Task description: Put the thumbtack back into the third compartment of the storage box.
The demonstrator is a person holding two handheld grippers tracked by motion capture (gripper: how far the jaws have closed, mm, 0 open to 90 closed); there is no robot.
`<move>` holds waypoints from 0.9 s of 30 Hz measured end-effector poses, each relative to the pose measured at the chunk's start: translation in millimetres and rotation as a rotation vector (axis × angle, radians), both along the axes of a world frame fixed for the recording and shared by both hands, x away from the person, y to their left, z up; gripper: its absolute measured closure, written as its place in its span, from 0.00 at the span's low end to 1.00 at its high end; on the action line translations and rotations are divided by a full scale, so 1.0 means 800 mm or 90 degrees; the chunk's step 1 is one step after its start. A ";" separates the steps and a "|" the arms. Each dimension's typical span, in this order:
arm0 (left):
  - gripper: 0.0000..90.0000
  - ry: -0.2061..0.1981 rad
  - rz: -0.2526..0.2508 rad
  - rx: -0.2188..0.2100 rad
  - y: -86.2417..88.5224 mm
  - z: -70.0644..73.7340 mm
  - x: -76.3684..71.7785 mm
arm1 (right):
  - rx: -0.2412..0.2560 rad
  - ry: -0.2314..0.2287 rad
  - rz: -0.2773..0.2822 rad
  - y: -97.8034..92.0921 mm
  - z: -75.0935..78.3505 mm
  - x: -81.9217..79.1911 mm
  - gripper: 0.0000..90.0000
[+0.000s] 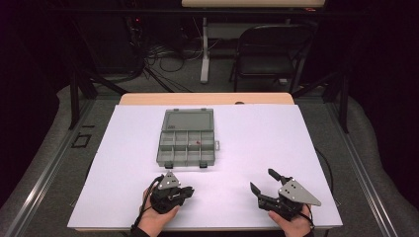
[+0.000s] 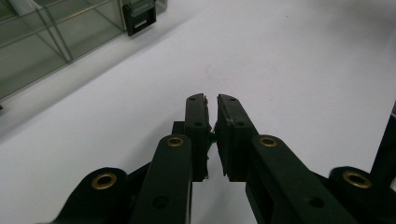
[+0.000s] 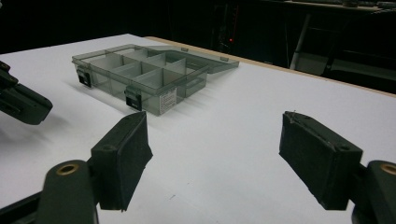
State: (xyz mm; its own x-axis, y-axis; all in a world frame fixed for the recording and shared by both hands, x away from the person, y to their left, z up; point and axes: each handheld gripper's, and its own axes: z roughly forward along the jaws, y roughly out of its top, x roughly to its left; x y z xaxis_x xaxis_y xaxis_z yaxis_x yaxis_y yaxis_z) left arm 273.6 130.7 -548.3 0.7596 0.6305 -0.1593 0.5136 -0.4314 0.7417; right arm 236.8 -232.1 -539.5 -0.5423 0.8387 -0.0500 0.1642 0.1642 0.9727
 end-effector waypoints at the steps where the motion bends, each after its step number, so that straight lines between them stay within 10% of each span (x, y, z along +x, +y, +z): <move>1: 0.92 -0.003 0.003 -0.005 0.001 0.001 0.000 | 0.001 0.000 0.000 0.000 0.000 0.000 0.26; 27: 0.92 -0.052 0.061 -0.076 0.011 0.064 0.046 | 0.001 0.001 0.000 0.000 -0.001 0.000 0.26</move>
